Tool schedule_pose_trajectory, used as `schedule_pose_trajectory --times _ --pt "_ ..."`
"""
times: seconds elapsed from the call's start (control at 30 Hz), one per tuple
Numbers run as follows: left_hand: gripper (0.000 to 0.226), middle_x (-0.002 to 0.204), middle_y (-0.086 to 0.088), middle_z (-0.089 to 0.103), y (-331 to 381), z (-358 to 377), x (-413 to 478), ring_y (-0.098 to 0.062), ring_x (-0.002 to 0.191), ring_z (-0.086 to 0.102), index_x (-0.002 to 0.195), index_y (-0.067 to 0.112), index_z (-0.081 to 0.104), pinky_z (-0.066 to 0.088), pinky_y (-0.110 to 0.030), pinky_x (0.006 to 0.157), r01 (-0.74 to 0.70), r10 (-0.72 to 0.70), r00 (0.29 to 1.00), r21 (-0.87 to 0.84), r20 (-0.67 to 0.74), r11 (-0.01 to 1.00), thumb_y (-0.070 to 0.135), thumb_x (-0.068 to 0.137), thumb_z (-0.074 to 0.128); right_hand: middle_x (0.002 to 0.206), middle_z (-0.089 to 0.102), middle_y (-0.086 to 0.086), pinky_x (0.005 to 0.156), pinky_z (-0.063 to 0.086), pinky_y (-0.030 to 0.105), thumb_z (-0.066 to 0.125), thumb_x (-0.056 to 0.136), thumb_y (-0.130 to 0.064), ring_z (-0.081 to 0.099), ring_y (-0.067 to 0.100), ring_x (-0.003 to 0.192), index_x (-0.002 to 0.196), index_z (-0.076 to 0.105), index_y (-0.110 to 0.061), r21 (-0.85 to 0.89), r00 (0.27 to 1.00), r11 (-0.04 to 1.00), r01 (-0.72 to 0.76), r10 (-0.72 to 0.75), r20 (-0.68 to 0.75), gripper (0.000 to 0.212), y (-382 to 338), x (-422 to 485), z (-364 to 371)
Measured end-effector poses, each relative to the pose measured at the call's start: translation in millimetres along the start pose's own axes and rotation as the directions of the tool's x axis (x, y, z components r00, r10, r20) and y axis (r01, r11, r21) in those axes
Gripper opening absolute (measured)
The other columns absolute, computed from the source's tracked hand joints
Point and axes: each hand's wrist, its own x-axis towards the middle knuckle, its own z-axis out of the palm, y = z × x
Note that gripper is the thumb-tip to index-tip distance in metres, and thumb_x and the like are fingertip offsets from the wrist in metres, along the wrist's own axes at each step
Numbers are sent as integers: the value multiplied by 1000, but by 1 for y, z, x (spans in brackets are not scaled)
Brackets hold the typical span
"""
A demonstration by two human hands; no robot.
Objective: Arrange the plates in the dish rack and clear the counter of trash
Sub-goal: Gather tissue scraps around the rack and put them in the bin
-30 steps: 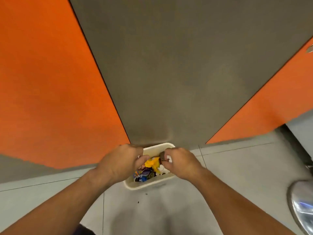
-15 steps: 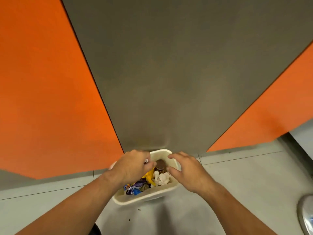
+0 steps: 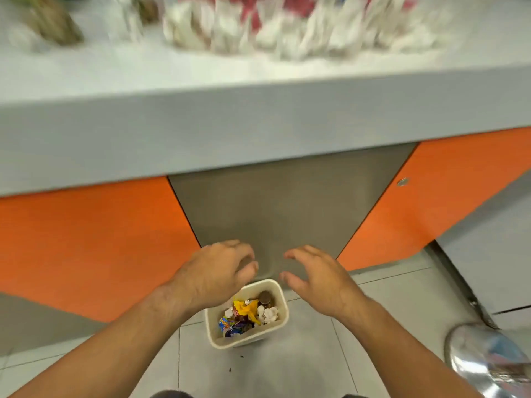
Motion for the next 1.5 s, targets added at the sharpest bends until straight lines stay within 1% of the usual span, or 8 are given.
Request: schedule_pose_trajectory --times 0.27,0.43,0.57,0.8,1.03,1.23,1.37,1.5 --pt "39 101 15 57 133 -215 -51 -4 88 51 108 32 59 43 -26 76 -107 105 976 -1 -192 994 59 92 37 132 52 -12 102 40 28 54 93 -48 46 6 121 130 51 -30 -47 985 996 80 -86 -147 42 -100 -81 -220" --pt "41 111 18 57 184 -281 -57 -2 90 49 114 34 58 41 -24 76 -113 108 962 -3 -249 994 60 91 38 127 54 -15 96 39 18 56 92 -48 46 2 117 126 54 -30 -50 961 996 75 -86 -264 38 -116 -120 -304" --pt "38 111 18 58 201 -286 -49 -2 91 50 112 35 58 40 -21 76 -119 106 951 -30 -290 992 60 91 39 124 55 -15 96 40 18 56 93 -44 49 2 115 124 56 -28 -58 937 997 44 -61 -343 35 -104 -136 -326" --pt "39 116 21 57 213 -286 -23 -1 96 51 116 36 57 43 -19 81 -151 122 949 -79 -292 985 61 91 39 124 54 -16 95 41 17 56 94 -42 49 1 113 124 56 -27 -43 937 999 -8 -8 -348 34 -80 -125 -339" --pt "35 116 20 58 213 -303 51 0 95 51 115 33 60 40 -18 79 -234 197 925 -79 -325 969 54 93 42 124 53 -16 89 37 14 52 96 -41 48 -1 107 127 54 -28 -42 935 994 -99 79 -345 34 -53 -86 -354" --pt "33 113 21 59 213 -321 107 -1 93 53 113 34 61 47 -24 83 -296 261 906 -59 -334 953 54 92 45 120 57 -14 89 41 18 50 97 -40 49 0 102 125 56 -27 -69 909 979 -191 150 -390 31 -31 -51 -382" --pt "32 114 19 60 217 -324 132 -2 99 55 114 31 62 48 -25 88 -306 275 904 -48 -328 951 51 93 47 123 56 -12 89 46 26 47 98 -41 54 7 106 126 55 -28 -110 910 955 -274 221 -351 31 -15 -31 -390" --pt "33 116 17 60 224 -318 150 -5 103 56 117 30 62 48 -27 91 -282 257 903 -23 -345 959 49 94 47 128 54 -8 90 47 29 47 99 -36 55 12 110 130 52 -27 -141 935 955 -262 215 -281 33 5 -1 -400"
